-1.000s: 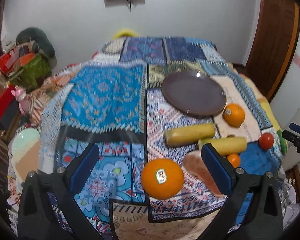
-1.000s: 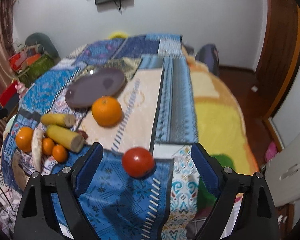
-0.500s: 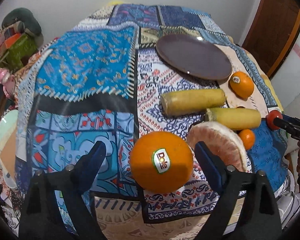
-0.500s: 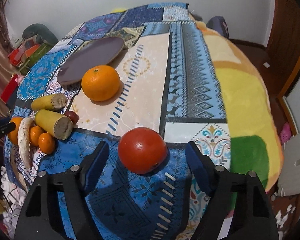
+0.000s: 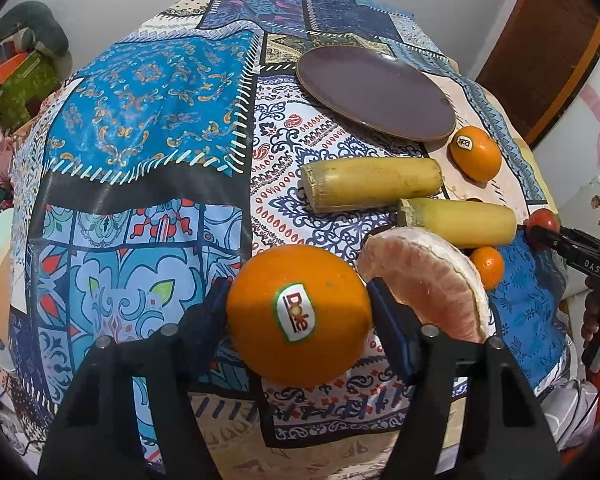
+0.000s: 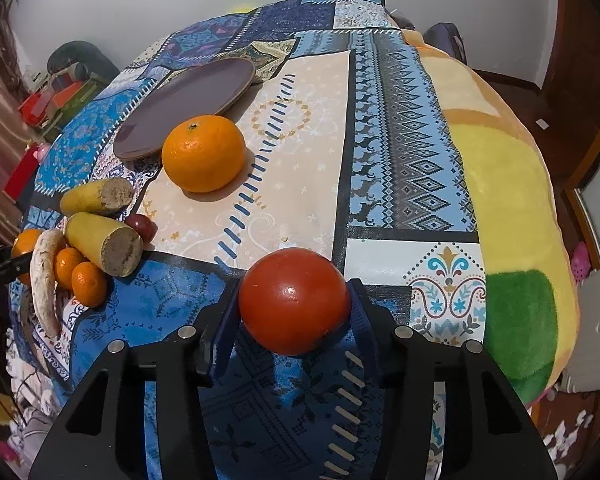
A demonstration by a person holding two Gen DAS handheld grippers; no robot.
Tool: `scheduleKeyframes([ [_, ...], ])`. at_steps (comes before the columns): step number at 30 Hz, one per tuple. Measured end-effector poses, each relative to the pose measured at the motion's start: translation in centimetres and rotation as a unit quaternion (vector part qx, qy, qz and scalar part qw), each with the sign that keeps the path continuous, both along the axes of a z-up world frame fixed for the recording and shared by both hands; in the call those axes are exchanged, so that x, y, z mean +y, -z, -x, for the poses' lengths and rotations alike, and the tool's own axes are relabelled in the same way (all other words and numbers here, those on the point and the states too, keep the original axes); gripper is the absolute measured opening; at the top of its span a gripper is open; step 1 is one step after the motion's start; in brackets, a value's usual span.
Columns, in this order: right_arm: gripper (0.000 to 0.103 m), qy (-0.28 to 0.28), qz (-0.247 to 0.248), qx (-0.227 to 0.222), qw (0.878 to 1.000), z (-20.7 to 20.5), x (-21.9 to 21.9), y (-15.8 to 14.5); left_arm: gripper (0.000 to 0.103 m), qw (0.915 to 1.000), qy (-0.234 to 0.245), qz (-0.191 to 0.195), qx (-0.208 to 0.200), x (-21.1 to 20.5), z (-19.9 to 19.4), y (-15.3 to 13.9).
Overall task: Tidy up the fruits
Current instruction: 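Grasp the large orange with the left tool while the right tool grasps the tomato, then carry orange and tomato onto the dark plate and open both tools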
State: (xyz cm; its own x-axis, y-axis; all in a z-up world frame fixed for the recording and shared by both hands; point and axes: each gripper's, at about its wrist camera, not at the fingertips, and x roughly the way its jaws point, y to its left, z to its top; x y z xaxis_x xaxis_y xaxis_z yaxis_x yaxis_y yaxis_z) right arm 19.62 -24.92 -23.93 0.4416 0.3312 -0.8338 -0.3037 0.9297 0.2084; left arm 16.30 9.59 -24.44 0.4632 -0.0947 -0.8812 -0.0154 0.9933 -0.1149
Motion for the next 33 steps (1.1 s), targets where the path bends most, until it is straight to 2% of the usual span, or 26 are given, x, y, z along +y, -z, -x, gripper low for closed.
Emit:
scheduleKeyframes([
  [8, 0.047, 0.0, 0.0, -0.043, 0.999, 0.2, 0.0, -2.4, 0.068, 0.9995, -0.016, -0.008, -0.026, 0.5, 0.1, -2.1],
  [18, 0.047, -0.01, -0.016, -0.117, 0.993, -0.4, 1.2, -7.3, 0.068, 0.9948, -0.017, -0.013, -0.099, 0.0, -0.8, -7.8],
  [25, 0.047, -0.014, -0.037, -0.154, 0.987, -0.8, 2.2, -9.8, 0.068, 0.9891, -0.007, -0.016, -0.146, -1.3, -2.1, -11.2],
  [33, 0.047, -0.018, -0.057, -0.189, 0.98, -2.2, 3.4, -12.0, 0.068, 0.9863, 0.004, -0.003, -0.165, -2.7, -4.2, -12.8],
])
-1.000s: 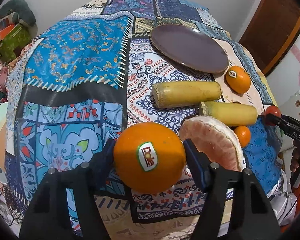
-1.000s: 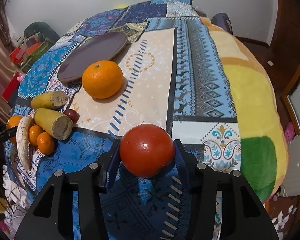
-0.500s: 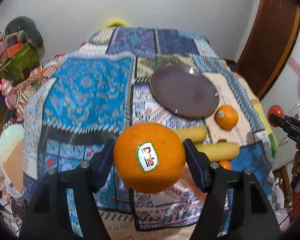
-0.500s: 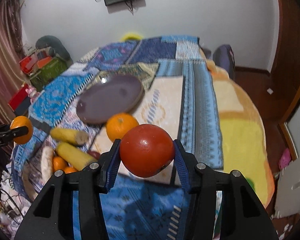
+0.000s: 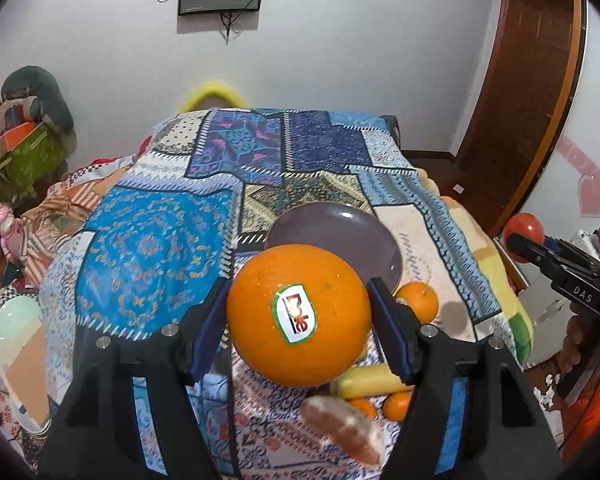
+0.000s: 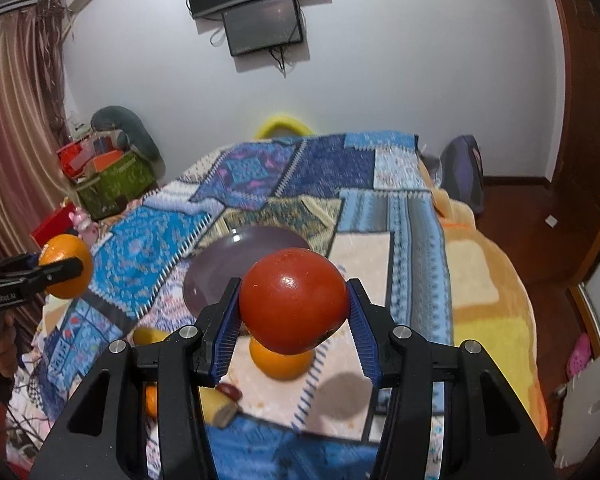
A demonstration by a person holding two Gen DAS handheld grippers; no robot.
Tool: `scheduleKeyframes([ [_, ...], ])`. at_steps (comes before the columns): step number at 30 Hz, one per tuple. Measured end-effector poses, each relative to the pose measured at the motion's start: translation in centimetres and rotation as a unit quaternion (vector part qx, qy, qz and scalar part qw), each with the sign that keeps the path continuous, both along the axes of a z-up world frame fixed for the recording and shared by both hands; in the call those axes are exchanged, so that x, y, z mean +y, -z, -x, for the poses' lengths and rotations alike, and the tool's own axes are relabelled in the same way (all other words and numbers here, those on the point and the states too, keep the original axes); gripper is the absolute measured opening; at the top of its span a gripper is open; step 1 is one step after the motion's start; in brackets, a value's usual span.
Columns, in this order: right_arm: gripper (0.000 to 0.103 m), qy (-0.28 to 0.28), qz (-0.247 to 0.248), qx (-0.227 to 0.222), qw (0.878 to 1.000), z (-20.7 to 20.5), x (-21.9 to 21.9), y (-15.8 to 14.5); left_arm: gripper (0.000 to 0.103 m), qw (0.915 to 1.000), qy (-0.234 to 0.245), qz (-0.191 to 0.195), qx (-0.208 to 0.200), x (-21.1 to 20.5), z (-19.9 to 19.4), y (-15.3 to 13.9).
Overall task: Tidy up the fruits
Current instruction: 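Carry orange and tomato onto the dark plate and open both tools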
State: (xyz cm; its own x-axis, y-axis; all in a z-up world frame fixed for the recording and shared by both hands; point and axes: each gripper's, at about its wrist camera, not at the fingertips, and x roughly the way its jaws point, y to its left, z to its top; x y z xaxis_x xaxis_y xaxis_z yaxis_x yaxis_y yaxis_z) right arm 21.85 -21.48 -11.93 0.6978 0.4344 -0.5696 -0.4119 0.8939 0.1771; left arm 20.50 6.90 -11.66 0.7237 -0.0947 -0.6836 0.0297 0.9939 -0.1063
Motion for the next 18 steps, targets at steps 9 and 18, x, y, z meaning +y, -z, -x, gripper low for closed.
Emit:
scheduleKeyframes([
  [9, 0.047, -0.01, -0.013, -0.021, 1.0, -2.2, 1.6, -0.9, 0.068, 1.0, 0.004, 0.004, 0.002, -1.0, -4.1, 0.6],
  [18, 0.047, -0.029, -0.003, -0.02, 0.999, -5.5, 3.8, 0.0, 0.068, 0.9996, 0.001, 0.015, 0.023, -0.8, -8.8, 2.8],
])
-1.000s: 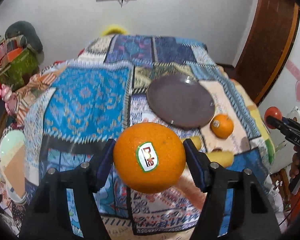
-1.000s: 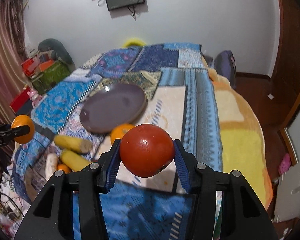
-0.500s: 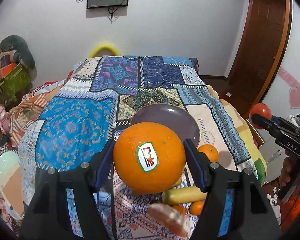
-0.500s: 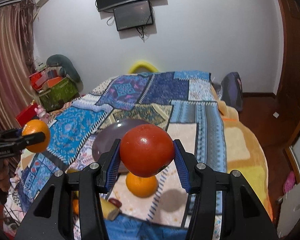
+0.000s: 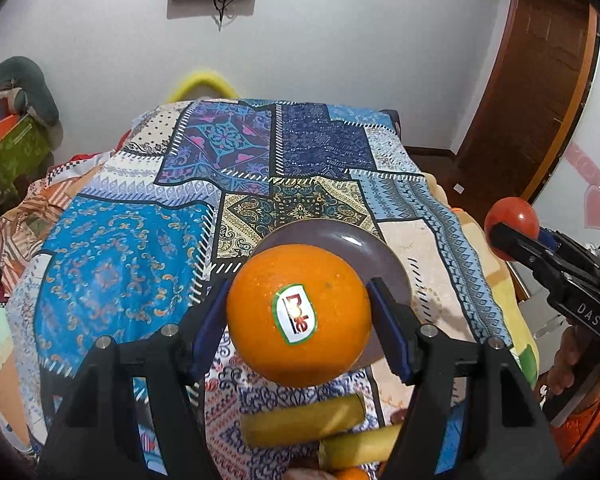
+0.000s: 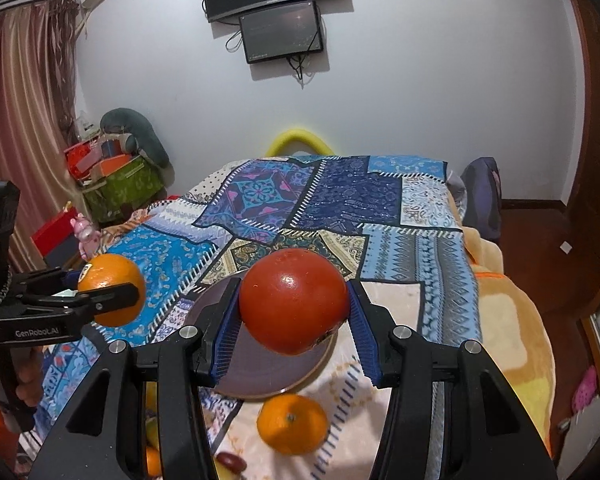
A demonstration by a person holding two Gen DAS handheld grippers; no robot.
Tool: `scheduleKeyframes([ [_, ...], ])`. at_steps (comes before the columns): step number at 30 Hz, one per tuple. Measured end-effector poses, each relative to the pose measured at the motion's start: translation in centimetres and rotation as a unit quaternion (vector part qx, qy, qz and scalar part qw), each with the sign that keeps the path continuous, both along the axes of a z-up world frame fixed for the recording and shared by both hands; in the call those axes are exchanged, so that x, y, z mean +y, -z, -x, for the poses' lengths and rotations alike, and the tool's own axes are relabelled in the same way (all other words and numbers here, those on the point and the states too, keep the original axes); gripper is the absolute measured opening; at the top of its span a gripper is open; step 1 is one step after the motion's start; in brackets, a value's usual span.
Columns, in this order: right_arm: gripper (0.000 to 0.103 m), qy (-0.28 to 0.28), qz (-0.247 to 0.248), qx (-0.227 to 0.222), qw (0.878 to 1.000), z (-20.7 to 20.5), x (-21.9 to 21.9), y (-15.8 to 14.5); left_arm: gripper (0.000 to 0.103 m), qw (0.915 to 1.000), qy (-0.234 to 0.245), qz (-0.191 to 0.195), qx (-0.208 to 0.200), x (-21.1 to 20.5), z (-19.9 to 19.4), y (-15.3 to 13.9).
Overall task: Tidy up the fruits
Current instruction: 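Carry orange and tomato onto the dark plate and open both tools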
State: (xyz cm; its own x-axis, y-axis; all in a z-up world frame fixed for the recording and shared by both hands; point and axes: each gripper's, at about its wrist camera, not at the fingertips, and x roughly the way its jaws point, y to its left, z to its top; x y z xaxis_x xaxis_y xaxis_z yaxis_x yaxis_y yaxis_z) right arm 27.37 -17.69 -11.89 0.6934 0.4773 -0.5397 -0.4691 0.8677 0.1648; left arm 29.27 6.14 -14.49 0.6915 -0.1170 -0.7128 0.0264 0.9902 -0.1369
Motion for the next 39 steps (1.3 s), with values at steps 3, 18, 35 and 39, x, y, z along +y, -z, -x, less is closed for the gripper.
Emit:
scheduleKeyframes([
  [3, 0.047, -0.007, 0.006, 0.006, 1.0, -1.1, 0.8, 0.7, 0.068, 1.0, -0.002, -0.004, 0.008, 0.1, -1.3, 1.0],
  [18, 0.047, -0.03, 0.062, 0.045, 0.997, -6.6, 4.0, 5.1, 0.068, 0.9993, 0.006, -0.005, 0.037, 0.7, -6.5, 4.9],
  [35, 0.047, -0.063, 0.112, 0.098, 0.987, -9.7, 6.3, 8.9, 0.068, 0.9953, 0.021, -0.012, 0.094, 0.3, -9.6, 8.8],
  [39, 0.048, -0.068, 0.115, 0.108, 0.985, -9.9, 6.5, 9.5, 0.068, 0.9935, 0.02, -0.008, 0.112, 0.4, -10.0, 9.6],
])
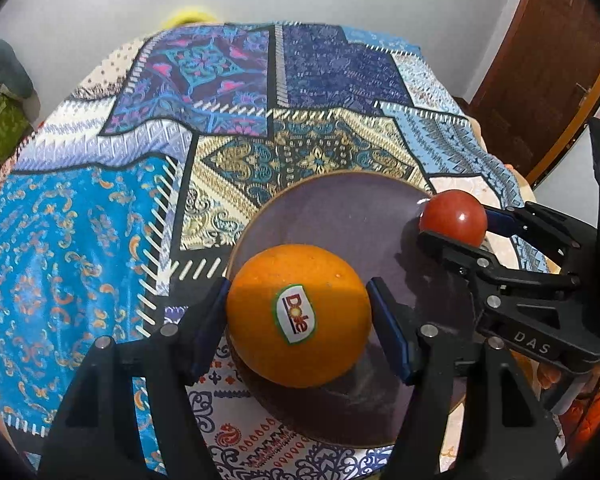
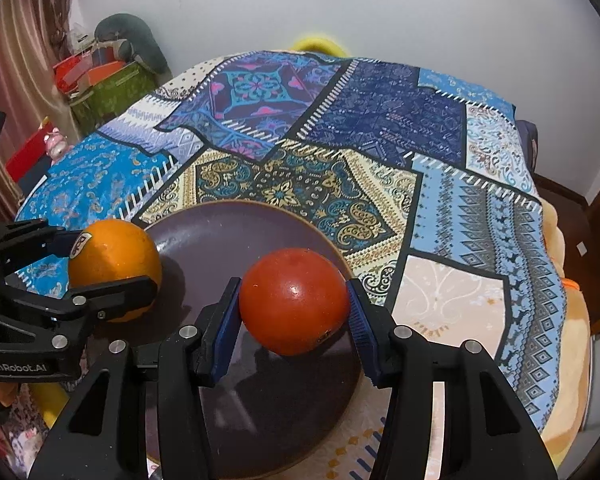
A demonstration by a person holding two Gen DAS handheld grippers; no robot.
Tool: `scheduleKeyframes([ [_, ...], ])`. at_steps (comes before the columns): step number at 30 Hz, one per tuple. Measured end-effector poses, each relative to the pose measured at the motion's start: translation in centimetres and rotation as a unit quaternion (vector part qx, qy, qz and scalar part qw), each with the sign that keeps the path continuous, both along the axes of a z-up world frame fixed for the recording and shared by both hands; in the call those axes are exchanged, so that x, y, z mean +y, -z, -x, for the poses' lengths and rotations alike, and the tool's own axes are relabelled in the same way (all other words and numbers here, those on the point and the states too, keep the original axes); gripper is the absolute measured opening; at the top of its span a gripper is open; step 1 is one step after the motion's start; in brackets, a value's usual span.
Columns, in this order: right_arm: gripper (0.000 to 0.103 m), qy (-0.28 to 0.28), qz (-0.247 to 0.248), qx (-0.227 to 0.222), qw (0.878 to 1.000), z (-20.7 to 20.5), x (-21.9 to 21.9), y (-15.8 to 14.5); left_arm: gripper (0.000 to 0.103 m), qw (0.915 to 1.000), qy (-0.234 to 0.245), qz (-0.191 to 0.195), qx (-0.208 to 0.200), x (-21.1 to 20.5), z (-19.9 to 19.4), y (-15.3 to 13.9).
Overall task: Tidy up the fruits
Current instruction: 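Carry orange and tomato onto the dark plate and open both tools, then move both tools back toward the remaining fruit beside the plate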
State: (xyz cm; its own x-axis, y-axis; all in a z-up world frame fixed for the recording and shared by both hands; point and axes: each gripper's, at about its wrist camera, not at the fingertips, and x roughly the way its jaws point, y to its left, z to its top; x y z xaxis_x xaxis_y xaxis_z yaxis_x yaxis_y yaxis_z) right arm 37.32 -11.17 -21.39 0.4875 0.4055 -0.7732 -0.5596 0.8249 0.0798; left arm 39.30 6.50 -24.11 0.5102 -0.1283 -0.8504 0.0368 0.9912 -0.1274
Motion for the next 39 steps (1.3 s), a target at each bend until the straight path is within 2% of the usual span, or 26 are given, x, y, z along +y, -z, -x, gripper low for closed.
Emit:
scheduleKeyframes([
  [2, 0.048, -0.002, 0.004, 0.001, 1.0, 0.0, 0.0, 0.2, 0.068, 0.9999, -0.004, 0.007, 0.007, 0.2, -0.2, 0.4],
  [6, 0.048, 0.001, 0.007, 0.005, 1.0, 0.0, -0.1, 0.5, 0.072, 0.9995, -0.006, 0.006, -0.03, 0.2, 0.4, -1.0],
  [9, 0.051, 0.003, 0.002, 0.012, 1.0, -0.1, -0.4, 0.6, 0.075, 0.9993, -0.007, 0.0, -0.036, 0.3, 0.7, -1.7],
  [13, 0.061, 0.009, -0.006, -0.006, 1.0, 0.7, -0.8, -0.6, 0.075, 0.999, -0.012, -0.013, -0.04, 0.6, 1.6, -2.4],
  [19, 0.062, 0.013, -0.018, -0.027, 0.999, 2.5, -1.6, -3.0, 0.075, 0.9983, -0.019, -0.019, -0.051, 1.1, 3.8, -4.2],
  [31, 0.065, 0.024, -0.027, -0.057, 0.998, 8.6, -3.7, -6.7, 0.082, 0.9964, -0.043, -0.028, -0.067, 2.3, 11.2, -7.4],
  [39, 0.065, 0.028, -0.04, -0.06, 0.997, 13.5, -5.3, -7.6, 0.086, 0.9967, -0.054, -0.032, -0.052, 1.4, 16.6, -6.9],
])
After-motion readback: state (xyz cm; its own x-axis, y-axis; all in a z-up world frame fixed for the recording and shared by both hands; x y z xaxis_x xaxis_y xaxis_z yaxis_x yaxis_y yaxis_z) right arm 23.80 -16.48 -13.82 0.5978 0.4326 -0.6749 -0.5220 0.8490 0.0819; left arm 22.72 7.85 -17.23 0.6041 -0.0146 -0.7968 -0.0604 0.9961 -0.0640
